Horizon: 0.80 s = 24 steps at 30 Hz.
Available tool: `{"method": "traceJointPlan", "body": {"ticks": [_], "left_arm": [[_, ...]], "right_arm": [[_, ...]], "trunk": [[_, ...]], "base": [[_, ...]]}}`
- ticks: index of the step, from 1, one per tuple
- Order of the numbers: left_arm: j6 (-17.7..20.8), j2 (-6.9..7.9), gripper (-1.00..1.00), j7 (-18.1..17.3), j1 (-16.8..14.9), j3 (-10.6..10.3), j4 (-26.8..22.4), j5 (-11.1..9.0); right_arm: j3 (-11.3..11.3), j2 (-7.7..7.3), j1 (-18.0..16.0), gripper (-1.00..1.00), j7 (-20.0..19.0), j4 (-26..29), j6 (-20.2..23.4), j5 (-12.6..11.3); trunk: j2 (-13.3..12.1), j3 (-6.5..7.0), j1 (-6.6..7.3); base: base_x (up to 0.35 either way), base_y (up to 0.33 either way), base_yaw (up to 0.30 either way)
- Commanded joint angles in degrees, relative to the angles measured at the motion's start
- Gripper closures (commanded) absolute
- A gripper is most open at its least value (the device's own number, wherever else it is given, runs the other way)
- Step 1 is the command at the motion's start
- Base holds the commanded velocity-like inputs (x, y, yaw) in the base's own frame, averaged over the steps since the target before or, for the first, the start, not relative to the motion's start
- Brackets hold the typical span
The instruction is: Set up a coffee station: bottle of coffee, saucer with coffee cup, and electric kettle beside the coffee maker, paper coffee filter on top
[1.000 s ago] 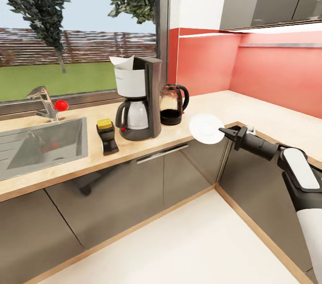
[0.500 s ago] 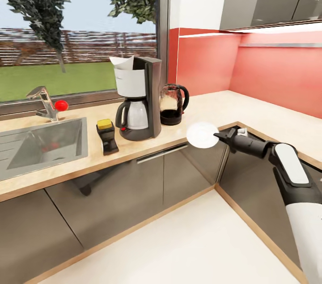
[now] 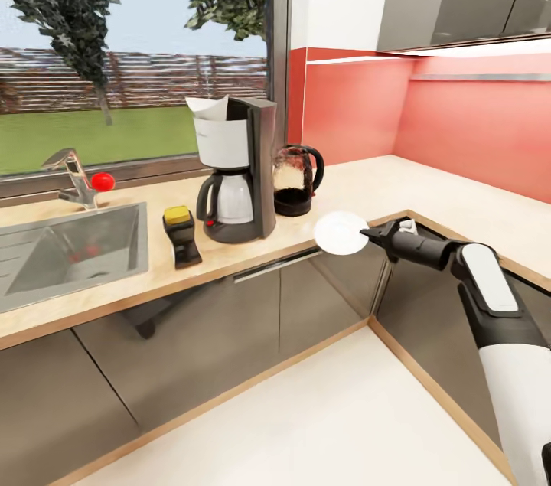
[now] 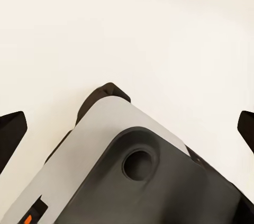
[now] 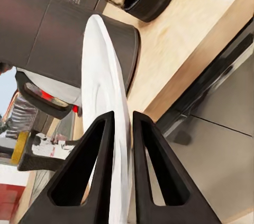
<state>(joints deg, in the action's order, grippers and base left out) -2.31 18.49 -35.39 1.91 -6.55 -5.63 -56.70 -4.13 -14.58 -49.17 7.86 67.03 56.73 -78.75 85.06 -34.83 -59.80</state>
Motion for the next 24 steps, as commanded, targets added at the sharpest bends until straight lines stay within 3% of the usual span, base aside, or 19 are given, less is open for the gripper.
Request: {"method": "traceJointPlan", "body": {"ticks": [1, 12, 17, 24], "left_arm": [[-0.2, 0.01, -1.0, 0.0, 0.0, -0.5, -0.1, -0.3], [-0.2, -0.04, -1.0, 0.0, 0.0, -0.3, -0.1, -0.3], [-0.2, -0.07, -1.0, 0.0, 0.0, -0.3, -0.1, -0.3], [-0.2, -0.12, -1.0, 0.0, 0.0, -0.4, -0.1, -0.3]], "right_arm": [[-0.1, 0.08, 0.0, 1.0, 0.7, 0.0, 0.2, -0.8], [0.0, 0.51, 0.0, 1.0, 1.9, 0.0, 0.1, -0.8], [0.0, 2.33, 0.0, 1.0, 4.3, 0.0, 0.1, -0.8], [0.0, 2.82, 0.0, 1.0, 5.6, 0.0, 0.1, -0.9]], "trunk": [[0.0, -0.04, -0.02], [0.0, -0.04, -0.02], [0.0, -0.04, -0.02], [0.0, -0.04, -0.02]], "base": [[0.232, 0.0, 0.0], [0.143, 0.0, 0.0], [0.071, 0.068, 0.0], [0.02, 0.02, 0.0]]}}
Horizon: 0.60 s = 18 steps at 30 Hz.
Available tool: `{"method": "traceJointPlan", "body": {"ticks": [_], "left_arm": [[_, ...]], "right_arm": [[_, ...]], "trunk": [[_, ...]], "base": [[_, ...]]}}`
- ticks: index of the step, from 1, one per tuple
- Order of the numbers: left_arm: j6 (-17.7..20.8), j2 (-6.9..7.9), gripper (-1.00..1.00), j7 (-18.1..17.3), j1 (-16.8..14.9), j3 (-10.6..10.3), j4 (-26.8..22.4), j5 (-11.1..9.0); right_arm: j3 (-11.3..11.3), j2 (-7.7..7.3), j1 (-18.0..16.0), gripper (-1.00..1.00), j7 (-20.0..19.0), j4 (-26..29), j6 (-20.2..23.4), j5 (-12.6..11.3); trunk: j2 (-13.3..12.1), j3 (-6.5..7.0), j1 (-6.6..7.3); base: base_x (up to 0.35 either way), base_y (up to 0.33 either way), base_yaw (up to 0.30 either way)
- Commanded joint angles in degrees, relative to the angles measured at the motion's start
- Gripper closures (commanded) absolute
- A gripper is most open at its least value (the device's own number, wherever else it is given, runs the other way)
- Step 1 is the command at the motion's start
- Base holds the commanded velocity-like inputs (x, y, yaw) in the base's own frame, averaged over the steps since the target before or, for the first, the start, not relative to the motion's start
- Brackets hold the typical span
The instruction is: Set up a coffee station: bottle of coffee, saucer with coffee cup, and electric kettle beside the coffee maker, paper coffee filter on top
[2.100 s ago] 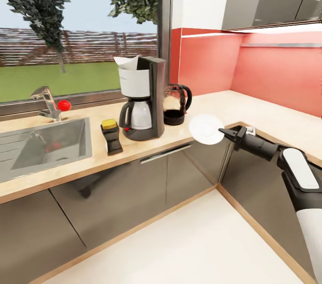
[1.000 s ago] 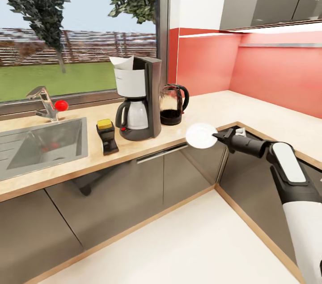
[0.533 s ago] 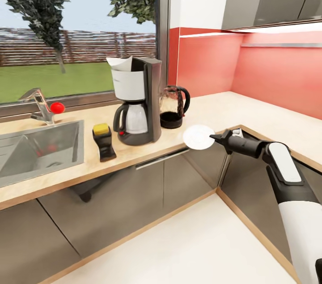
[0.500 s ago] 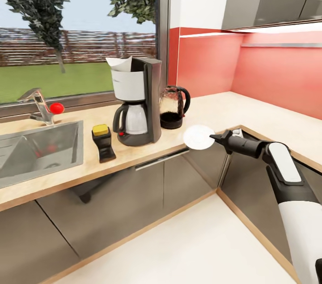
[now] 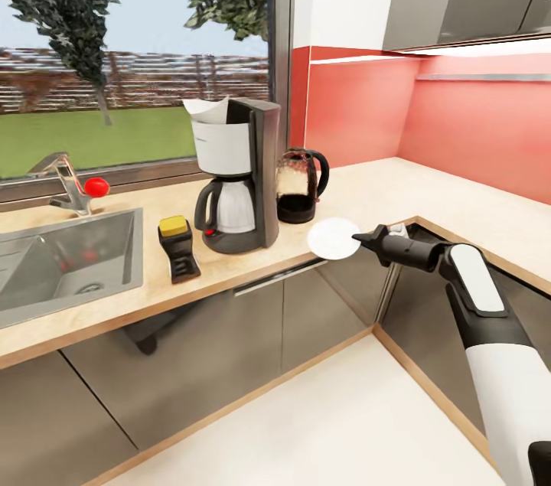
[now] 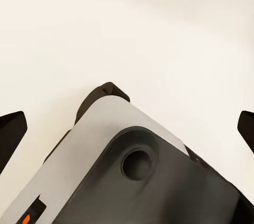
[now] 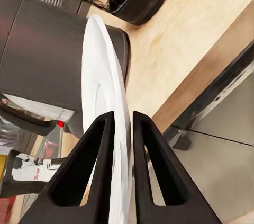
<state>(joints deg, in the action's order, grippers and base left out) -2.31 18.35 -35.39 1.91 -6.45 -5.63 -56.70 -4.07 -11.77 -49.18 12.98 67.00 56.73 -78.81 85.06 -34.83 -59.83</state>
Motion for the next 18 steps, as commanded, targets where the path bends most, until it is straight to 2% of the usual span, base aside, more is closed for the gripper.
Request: {"method": "traceJointPlan", "body": {"ticks": [1, 7, 14, 18], "left_arm": [[-0.2, 0.02, -1.0, 0.0, 0.0, -0.5, -0.1, -0.3], [-0.2, 0.02, -1.0, 0.0, 0.0, -0.5, -0.1, -0.3], [-0.2, 0.02, -1.0, 0.0, 0.0, -0.5, -0.1, -0.3], [-0.2, 0.02, -1.0, 0.0, 0.0, -0.5, -0.1, -0.3]], "right_arm": [[-0.1, 0.04, 0.0, 1.0, 0.6, 0.0, 0.1, -0.8], [-0.1, 0.07, 0.0, 1.0, 0.6, 0.0, 0.1, -0.8], [-0.1, 0.08, 0.0, 1.0, 0.6, 0.0, 0.1, -0.8], [0.0, 0.14, 0.0, 1.0, 0.7, 0.0, 0.1, -0.8]], "trunk": [[0.0, -0.04, 0.0], [0.0, -0.04, 0.0], [0.0, -0.04, 0.0], [0.0, -0.04, 0.0]], "base": [[0.036, 0.003, 0.0], [0.141, 0.001, 0.0], [0.041, 0.006, 0.0], [0.104, 0.133, 0.0]]}}
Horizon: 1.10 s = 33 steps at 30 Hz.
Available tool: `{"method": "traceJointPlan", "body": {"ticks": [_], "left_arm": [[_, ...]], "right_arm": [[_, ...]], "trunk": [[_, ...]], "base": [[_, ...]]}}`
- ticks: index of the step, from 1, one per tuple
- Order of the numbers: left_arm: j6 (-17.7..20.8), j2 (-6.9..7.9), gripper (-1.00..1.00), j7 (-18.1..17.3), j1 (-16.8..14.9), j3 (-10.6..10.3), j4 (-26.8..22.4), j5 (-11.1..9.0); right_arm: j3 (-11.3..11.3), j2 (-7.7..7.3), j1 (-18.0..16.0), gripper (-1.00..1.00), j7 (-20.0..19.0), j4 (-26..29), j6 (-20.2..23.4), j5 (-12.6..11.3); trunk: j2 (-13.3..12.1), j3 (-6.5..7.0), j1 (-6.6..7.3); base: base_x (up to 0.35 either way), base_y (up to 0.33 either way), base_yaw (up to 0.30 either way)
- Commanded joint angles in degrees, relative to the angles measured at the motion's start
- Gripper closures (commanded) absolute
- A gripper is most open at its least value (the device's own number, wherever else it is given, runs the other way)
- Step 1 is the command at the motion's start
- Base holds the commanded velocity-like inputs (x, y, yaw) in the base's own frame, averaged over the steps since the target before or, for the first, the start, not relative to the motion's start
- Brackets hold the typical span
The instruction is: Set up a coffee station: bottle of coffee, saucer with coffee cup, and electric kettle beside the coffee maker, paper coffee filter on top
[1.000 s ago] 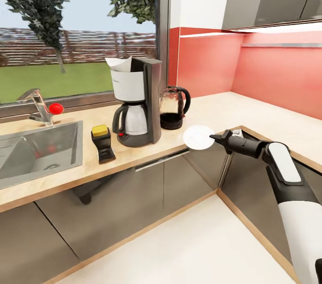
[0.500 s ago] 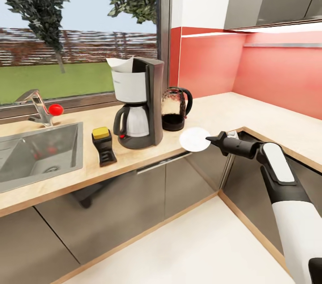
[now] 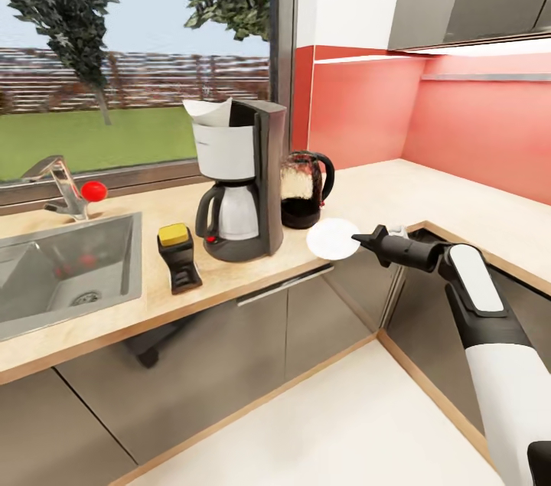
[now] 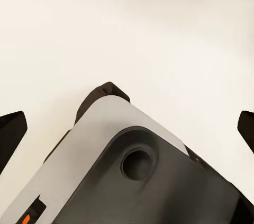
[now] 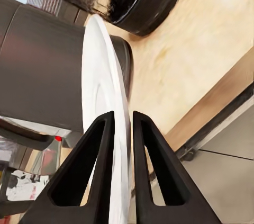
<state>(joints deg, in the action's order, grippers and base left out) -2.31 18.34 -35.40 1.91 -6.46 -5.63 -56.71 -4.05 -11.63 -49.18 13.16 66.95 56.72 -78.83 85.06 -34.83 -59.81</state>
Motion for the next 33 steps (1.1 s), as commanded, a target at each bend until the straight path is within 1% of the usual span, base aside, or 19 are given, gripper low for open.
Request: {"method": "traceJointPlan", "body": {"ticks": [1, 3, 5, 9, 19, 26, 33], "left_arm": [[-0.2, 0.03, -1.0, 0.0, 0.0, -0.5, -0.1, -0.3], [-0.2, 0.03, -1.0, 0.0, 0.0, -0.5, -0.1, -0.3], [-0.2, 0.03, -1.0, 0.0, 0.0, -0.5, -0.1, -0.3], [-0.2, 0.03, -1.0, 0.0, 0.0, -0.5, -0.1, -0.3], [-0.2, 0.04, -1.0, -0.1, 0.0, -0.5, -0.1, -0.3], [-0.2, 0.03, -1.0, -0.1, 0.0, -0.5, -0.1, -0.3], [-0.2, 0.03, -1.0, -0.1, 0.0, -0.5, -0.1, -0.3]], "right_arm": [[0.0, 0.02, 0.0, 1.0, 0.5, 0.0, 0.1, -0.8], [0.0, 0.18, 0.0, 1.0, 0.5, 0.0, 0.1, -0.8], [0.0, 0.97, 0.0, 1.0, 0.6, 0.1, 0.1, -0.7], [0.0, 1.6, 0.0, 1.0, 0.7, 0.1, 0.2, -0.7], [0.0, 1.72, 0.0, 1.0, 0.7, 0.1, 0.2, -0.7], [0.0, 2.12, 0.0, 1.0, 0.7, 0.1, 0.1, -0.7], [0.0, 2.14, 0.0, 1.0, 0.7, 0.1, 0.1, -0.7]], "trunk": [[0.0, -0.04, -0.01], [0.0, -0.04, -0.01], [0.0, -0.04, -0.01], [0.0, -0.04, -0.01], [0.0, -0.04, -0.01], [0.0, -0.04, -0.01], [0.0, -0.04, -0.01]], "base": [[0.055, 0.074, 0.0], [0.029, 0.039, 0.0], [0.023, 0.008, 0.0], [0.121, 0.063, 0.0], [0.019, 0.037, 0.0], [0.004, 0.017, 0.0], [0.072, 0.061, 0.0]]}}
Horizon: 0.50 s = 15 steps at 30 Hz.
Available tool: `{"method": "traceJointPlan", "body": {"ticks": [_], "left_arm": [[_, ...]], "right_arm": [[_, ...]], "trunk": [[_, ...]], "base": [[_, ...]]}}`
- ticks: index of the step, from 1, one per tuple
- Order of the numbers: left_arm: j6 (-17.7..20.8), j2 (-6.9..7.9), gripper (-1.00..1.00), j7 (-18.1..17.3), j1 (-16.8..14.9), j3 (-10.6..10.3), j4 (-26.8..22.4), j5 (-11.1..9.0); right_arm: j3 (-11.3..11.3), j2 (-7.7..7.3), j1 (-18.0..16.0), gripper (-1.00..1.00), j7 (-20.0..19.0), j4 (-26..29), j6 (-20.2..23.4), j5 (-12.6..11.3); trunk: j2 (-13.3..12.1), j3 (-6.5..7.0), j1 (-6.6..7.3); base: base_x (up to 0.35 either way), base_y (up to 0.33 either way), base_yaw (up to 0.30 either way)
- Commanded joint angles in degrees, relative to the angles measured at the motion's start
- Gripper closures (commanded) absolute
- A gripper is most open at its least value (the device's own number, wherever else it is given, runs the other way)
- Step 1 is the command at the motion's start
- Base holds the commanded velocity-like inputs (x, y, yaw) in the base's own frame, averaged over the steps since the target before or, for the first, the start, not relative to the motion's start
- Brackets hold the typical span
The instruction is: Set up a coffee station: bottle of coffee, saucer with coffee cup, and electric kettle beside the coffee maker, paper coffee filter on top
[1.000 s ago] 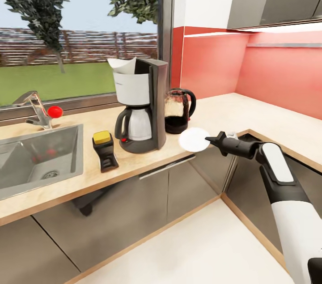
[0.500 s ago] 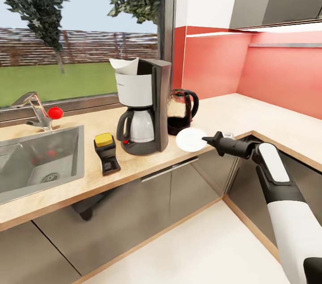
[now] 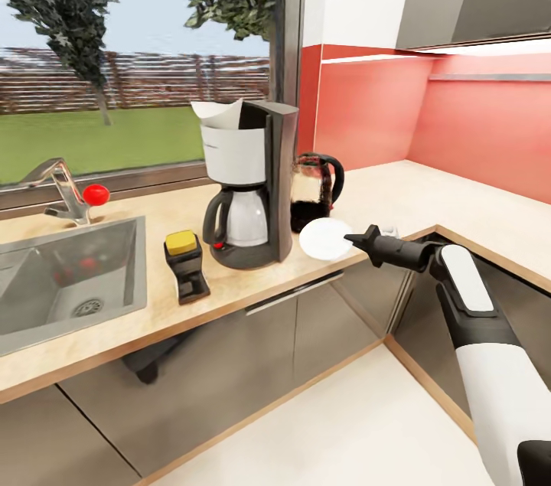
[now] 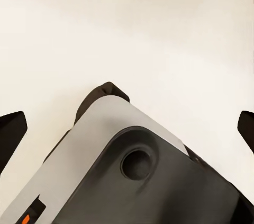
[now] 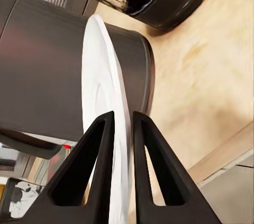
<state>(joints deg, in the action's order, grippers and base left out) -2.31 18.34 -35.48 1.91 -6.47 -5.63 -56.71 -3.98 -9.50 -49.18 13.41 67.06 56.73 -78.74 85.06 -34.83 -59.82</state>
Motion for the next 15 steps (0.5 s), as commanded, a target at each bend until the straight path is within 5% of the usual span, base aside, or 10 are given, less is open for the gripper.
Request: {"method": "traceJointPlan", "body": {"ticks": [1, 15], "left_arm": [[-0.2, 0.03, -1.0, 0.0, 0.0, -0.5, -0.1, -0.3], [-0.2, 0.03, -1.0, 0.0, 0.0, -0.5, -0.1, -0.3]], "right_arm": [[-0.1, 0.01, 0.0, 1.0, 0.5, 0.1, 0.1, -0.8], [-0.1, 1.12, -0.7, 1.0, 4.7, 0.0, 0.1, -1.0]], "trunk": [[0.0, -0.04, 0.0], [0.0, -0.04, 0.0]], "base": [[0.021, 0.018, 0.0], [0.003, 0.021, 0.0]]}}
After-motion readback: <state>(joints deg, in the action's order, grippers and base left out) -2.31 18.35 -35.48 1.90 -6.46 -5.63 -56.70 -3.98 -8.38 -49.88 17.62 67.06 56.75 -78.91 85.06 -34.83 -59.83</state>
